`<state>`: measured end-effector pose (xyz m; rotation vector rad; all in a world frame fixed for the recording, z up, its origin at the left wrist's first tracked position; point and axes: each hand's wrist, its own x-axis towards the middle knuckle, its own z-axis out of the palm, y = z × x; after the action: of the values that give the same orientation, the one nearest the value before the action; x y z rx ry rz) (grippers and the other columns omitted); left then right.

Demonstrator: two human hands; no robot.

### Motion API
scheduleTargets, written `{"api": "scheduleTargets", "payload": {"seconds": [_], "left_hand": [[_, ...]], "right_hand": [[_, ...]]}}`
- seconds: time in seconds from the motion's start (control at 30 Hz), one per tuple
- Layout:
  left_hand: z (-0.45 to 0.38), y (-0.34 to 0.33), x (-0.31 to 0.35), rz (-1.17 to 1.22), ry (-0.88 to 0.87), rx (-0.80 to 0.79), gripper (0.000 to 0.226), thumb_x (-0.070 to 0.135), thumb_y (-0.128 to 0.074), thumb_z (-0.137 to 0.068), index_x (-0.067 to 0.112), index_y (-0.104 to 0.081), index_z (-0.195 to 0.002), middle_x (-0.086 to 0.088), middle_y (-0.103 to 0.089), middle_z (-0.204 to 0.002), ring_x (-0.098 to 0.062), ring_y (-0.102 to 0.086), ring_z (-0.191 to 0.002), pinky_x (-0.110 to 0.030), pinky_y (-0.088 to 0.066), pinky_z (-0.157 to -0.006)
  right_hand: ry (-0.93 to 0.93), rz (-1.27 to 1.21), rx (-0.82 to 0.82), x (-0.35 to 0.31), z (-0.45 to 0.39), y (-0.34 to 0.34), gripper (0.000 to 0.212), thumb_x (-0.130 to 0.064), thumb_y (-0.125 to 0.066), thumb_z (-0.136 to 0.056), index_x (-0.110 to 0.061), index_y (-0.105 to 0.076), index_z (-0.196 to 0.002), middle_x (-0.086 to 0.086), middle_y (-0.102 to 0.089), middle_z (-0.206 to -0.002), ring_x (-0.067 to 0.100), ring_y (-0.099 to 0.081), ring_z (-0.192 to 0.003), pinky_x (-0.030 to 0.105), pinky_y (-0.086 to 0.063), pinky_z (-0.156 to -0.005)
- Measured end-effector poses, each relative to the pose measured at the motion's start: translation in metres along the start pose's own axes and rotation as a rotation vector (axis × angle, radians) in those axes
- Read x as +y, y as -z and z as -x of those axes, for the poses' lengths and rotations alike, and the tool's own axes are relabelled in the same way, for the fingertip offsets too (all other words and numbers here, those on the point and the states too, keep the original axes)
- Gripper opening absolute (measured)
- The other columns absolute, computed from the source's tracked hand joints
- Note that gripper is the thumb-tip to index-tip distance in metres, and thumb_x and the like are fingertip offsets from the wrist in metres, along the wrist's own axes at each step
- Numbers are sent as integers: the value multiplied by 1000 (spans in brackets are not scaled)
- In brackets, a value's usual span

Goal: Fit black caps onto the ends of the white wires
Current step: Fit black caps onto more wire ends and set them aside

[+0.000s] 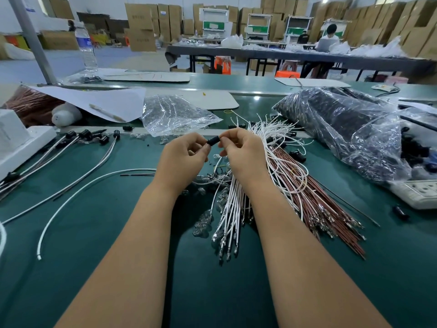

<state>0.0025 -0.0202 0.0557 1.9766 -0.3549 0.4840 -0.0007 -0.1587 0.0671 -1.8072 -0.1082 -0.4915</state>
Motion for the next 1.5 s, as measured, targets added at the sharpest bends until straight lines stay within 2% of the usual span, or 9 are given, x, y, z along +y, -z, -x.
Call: {"api": "scheduleTargets", "payload": {"seconds": [0.2, 0.37, 0.47, 0.73, 0.87, 0.93, 1.03, 1.2, 1.5], "left_hand": [[0, 0, 3, 63, -1, 40, 24, 10, -61, -91, 28, -62, -76, -6, -65, -68, -31, -60, -66, -43, -52, -65], [1, -1, 3, 60, -11, 56, 29, 10, -60, -92, 34, -59, -76, -3, -66, -69, -24, -61, -64, -40, -53, -65], [1, -2, 2, 54, -14, 57, 22, 9, -59, -92, 27, -61, -80, -3, -66, -71, -15, -62, -62, -38, -54, -65], [-1, -2, 4, 96, 0, 67, 3, 17, -60, -94, 14, -59, -93, -5, -61, -88, -27, -63, -76, -34, -59, -58], [-2, -1, 4, 71, -37, 46, 7, 13, -61, -92, 7, -64, -91, 1, -61, -79, -22, -58, -80, -39, -56, -72], [-3, -1, 4, 43, -66, 30, 6, 11, -62, -91, 9, -65, -87, 3, -60, -76, -14, -56, -75, -29, -50, -74], [-3, -2, 6, 29, -77, 19, 6, 9, -63, -90, 12, -64, -85, 3, -60, -75, -9, -54, -72, -17, -44, -69], [-3, -2, 7, 66, -45, -17, 3, 9, -63, -91, 10, -66, -89, 1, -55, -64, -5, -44, -55, -20, -38, -54], [-6, 0, 5, 84, 19, -100, 19, 4, -58, -92, 17, -68, -100, -7, -39, -62, -7, -30, -48, -16, -29, -46]], "right_hand": [[-13, -16, 45, 0, 1, 0, 8, -7, -63, -90, -11, -71, -91, 1, -70, -75, 4, -63, -57, 17, -51, -57], [-9, -4, 59, -3, 3, -2, 10, -8, -63, -89, -12, -72, -90, 2, -71, -76, 17, -68, -67, 23, -54, -58], [31, 57, 56, -4, 6, -4, 14, -7, -63, -87, -14, -75, -90, 2, -72, -79, 19, -69, -71, 35, -58, -66], [194, 156, 117, -8, 10, -6, 15, -14, -73, -84, -10, -75, -98, 0, -73, -84, 11, -68, -76, 35, -56, -76], [205, 164, 124, -7, 10, -5, 10, -13, -72, -85, -10, -75, -94, -1, -73, -81, 11, -67, -75, 35, -56, -74], [177, 142, 116, -7, 8, -3, 9, -12, -71, -85, -10, -73, -93, -1, -72, -81, 12, -67, -75, 37, -55, -75], [72, 38, 38, -9, 4, -2, 16, -8, -68, -87, -11, -69, -102, 4, -70, -85, 18, -67, -79, 41, -56, -80], [14, -79, -83, -11, 6, -2, 12, -1, -69, -84, -10, -67, -92, 5, -66, -76, 13, -61, -66, 30, -55, -69], [23, -61, -74, -12, 6, -1, 8, -2, -67, -87, -1, -64, -94, 9, -64, -78, 19, -60, -68, 38, -55, -72]]}}
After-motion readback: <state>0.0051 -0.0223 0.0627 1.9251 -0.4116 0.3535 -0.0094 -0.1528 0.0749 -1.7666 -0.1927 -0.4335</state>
